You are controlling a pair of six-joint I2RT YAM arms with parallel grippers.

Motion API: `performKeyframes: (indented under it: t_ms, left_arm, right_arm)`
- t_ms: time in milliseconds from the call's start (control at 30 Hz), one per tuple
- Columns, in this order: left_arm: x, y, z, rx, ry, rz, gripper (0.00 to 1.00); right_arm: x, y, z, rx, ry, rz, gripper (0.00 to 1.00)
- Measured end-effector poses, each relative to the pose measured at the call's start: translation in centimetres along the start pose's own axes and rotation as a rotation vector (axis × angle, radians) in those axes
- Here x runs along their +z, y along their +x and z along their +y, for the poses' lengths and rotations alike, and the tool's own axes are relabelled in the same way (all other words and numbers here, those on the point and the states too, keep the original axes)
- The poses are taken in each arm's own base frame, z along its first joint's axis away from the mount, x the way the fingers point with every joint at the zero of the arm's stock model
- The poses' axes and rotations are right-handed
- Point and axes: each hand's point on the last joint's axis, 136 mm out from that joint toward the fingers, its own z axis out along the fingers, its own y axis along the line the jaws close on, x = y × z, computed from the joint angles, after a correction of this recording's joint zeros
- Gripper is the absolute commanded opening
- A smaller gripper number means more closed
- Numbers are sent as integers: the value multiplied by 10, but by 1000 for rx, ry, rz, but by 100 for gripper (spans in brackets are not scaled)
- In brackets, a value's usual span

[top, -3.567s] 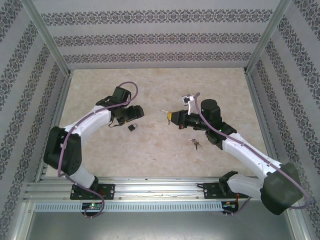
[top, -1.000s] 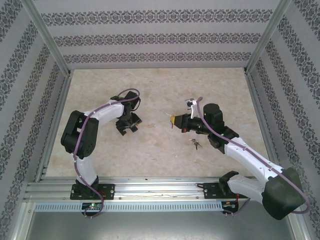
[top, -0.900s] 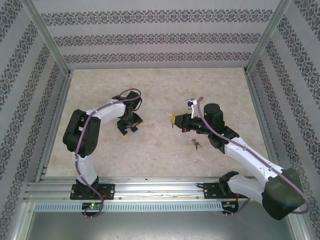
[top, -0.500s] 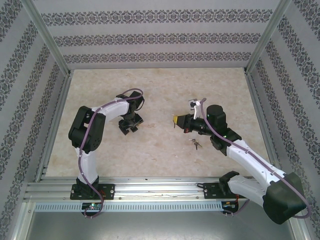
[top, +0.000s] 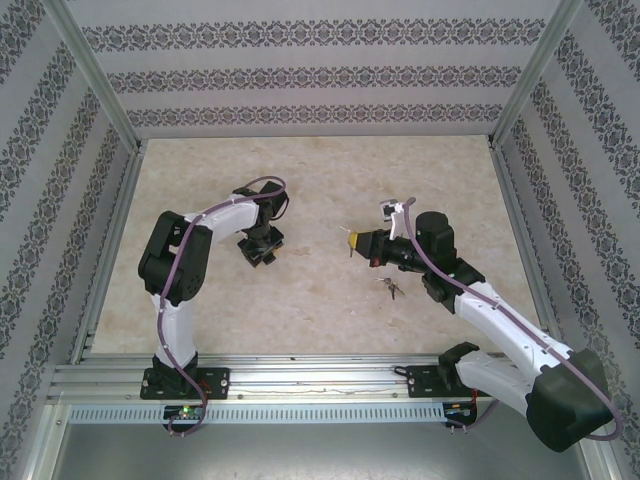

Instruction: Unlock with the key

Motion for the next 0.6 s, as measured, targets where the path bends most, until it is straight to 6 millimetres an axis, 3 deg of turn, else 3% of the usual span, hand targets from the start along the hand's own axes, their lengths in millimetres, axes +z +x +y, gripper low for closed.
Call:
performKeyframes:
  t_ms: [133,600]
  left_arm:
    - [0,1,3,-2,4,-1,31]
    - [0,1,3,0,20,-4,40]
  right_arm:
    - [0,0,0,3,0,-1,0]
    - [2,1,-3,11,3,3,0]
